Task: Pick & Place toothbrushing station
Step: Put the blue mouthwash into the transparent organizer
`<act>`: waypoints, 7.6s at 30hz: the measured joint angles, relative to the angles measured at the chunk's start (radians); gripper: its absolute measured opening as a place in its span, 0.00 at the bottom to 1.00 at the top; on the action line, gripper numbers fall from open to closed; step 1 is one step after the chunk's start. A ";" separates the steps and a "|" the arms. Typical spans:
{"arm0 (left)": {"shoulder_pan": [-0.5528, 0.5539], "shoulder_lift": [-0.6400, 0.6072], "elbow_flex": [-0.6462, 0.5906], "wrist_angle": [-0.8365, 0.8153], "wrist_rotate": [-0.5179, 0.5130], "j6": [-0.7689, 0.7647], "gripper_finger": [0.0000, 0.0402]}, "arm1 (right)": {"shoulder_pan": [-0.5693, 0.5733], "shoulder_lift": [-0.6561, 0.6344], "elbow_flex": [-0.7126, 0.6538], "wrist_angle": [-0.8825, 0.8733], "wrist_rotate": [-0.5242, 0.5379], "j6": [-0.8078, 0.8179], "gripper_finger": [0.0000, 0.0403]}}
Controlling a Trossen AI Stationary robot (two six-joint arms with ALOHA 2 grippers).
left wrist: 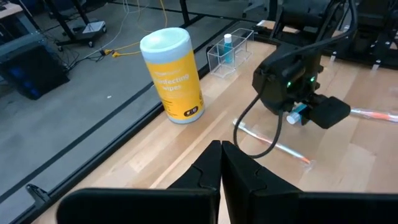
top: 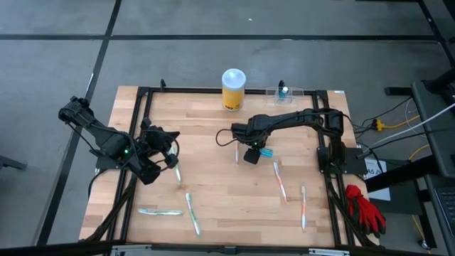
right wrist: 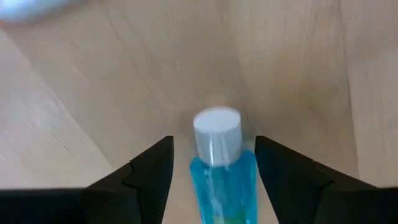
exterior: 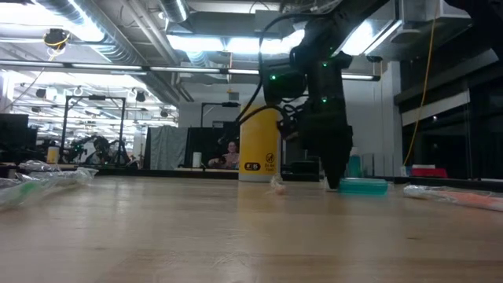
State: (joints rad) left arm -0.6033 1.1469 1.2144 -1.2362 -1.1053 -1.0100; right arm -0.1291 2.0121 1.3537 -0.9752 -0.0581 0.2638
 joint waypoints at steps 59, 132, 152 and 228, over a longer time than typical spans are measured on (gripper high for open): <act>0.000 0.000 0.000 0.006 0.006 -0.079 0.00 | -0.003 -0.330 -0.062 0.175 0.627 0.612 0.23; -0.104 -0.150 0.001 -0.224 -0.010 -0.319 0.01 | -0.384 -0.479 -0.914 1.835 1.097 -0.010 0.23; -0.101 -0.150 0.001 -0.226 0.004 -0.303 0.01 | -0.404 -0.322 -0.913 1.899 1.079 0.073 0.23; -0.101 -0.150 0.001 -0.195 0.000 -0.277 0.01 | -0.395 -0.285 -0.958 1.978 1.038 0.095 0.34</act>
State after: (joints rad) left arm -0.7044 0.9974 1.2152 -1.4315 -1.1057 -1.2869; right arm -0.5236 1.7271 0.3958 1.0027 0.9802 0.3588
